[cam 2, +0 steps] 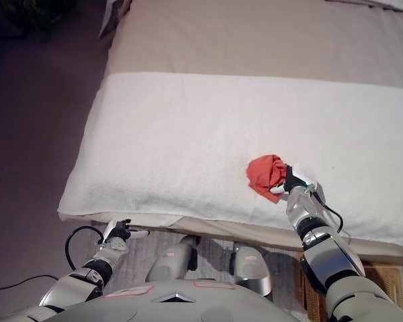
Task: Put the clothes on the bed into the basket.
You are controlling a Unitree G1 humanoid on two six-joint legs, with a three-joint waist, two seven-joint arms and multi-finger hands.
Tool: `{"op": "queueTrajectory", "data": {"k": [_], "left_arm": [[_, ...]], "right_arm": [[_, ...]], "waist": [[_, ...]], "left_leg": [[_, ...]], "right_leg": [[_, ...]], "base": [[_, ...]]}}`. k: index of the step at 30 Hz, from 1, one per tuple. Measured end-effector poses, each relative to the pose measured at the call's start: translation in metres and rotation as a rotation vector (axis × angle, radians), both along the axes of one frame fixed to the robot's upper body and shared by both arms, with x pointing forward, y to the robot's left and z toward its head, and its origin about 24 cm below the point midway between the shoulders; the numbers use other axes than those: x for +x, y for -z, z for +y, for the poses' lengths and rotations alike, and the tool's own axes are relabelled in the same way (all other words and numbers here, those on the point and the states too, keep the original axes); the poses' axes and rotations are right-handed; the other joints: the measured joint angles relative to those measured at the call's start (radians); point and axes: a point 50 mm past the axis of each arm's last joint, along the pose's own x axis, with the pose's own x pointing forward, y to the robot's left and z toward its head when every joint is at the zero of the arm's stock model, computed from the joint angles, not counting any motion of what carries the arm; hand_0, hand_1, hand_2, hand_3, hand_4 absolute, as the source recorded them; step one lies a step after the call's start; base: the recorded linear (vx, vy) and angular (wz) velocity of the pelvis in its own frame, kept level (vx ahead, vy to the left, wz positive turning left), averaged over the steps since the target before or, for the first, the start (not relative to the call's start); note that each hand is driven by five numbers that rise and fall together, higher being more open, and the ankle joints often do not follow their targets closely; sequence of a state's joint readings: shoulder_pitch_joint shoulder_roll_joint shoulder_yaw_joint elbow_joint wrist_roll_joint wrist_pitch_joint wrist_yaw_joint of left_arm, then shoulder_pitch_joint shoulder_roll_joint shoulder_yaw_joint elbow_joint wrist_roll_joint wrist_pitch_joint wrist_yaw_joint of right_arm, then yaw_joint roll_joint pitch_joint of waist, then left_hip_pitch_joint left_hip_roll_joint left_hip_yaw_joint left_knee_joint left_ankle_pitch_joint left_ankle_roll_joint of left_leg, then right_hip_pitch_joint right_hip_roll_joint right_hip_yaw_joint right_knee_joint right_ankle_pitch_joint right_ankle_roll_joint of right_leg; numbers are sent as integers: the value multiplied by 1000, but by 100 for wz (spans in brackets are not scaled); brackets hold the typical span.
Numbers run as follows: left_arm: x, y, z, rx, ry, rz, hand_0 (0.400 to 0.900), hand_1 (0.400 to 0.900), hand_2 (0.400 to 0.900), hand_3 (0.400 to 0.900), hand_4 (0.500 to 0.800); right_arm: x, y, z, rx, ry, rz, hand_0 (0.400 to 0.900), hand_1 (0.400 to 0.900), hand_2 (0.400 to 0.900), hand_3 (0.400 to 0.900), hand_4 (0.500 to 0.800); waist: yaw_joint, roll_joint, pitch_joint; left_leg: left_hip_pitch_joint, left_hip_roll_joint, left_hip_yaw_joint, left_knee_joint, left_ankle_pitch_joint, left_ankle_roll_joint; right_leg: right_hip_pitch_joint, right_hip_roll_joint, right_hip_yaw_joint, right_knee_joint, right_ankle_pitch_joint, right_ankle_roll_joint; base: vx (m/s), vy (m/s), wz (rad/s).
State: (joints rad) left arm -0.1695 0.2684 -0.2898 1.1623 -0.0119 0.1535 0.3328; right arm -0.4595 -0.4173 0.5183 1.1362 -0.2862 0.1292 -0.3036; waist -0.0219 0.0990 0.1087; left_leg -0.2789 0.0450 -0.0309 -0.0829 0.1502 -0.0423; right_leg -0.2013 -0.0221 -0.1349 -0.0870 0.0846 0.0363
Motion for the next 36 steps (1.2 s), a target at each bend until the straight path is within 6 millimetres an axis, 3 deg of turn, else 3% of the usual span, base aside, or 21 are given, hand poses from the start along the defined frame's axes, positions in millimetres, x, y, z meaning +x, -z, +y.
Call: {"op": "queueTrajectory", "data": {"k": [3, 4, 5, 14, 22, 25, 30, 36], "left_arm": [[10, -4, 1, 10, 0, -29, 900, 900, 900, 900, 800], [15, -7, 0, 9, 4, -44, 900, 900, 900, 900, 800], [20, -9, -1, 9, 8, -60, 900, 900, 900, 900, 800], [39, -18, -3, 16, 20, -126, 900, 900, 900, 900, 800], [24, -12, 0, 24, -2, -75, 900, 900, 900, 900, 800], [21, -11, 3, 27, -10, -69, 900, 900, 900, 900, 800], [22, -11, 3, 21, -13, -71, 900, 900, 900, 900, 800], [31, -18, 10, 21, -23, -96, 900, 900, 900, 900, 800]], "right_arm": [[6, -5, 2, -5, -12, -18, 900, 900, 900, 900, 800], [9, -7, 3, -6, -10, -31, 590, 590, 590, 590, 614], [10, -8, 3, -6, -8, -40, 400, 400, 400, 400, 500], [11, -8, 6, 0, -1, -63, 400, 400, 400, 400, 500], [-18, 13, -4, 65, 109, -9, 400, 400, 400, 400, 500], [-28, 17, -15, 82, 185, 2, 400, 400, 400, 400, 500], [-42, 16, -41, 93, 329, 7, 400, 400, 400, 400, 500], [-66, 2, -96, 29, 526, 12, 400, 400, 400, 400, 500]], "waist": [[1, 4, 8], [1, 7, 16], [1, 9, 21], [-6, 8, 49], [-13, -3, 68], [-40, -8, 71], [-82, -22, 56], [-124, -39, 21]], "left_leg": [[-16, 0, 0, 1, 14, -6], [-18, 0, 0, 1, 20, -12], [-18, 0, 0, 1, 20, -12], [11, 5, 10, -10, 3, -31], [103, 4, 42, -10, -17, -10], [156, 5, 62, -10, -33, -1], [189, 10, 112, -10, -54, -17], [232, 11, 163, -11, -71, 5]], "right_leg": [[-18, 1, 3, -1, 0, 0], [-19, 1, 3, -1, 0, 0], [-19, 1, 3, -1, 0, 0], [6, 4, 16, -1, -4, 5], [85, -1, 44, -2, -5, 2], [128, 0, 66, -6, -16, 7], [137, -1, 115, -4, -20, 2], [152, 3, 171, -4, -18, 5]], "base": [[43, -17, 3], [38, -12, 2], [55, -9, -1], [50, 16, -6], [72, 18, -25], [30, -8, -31], [-16, -27, -42], [-17, -32, -37]]}}
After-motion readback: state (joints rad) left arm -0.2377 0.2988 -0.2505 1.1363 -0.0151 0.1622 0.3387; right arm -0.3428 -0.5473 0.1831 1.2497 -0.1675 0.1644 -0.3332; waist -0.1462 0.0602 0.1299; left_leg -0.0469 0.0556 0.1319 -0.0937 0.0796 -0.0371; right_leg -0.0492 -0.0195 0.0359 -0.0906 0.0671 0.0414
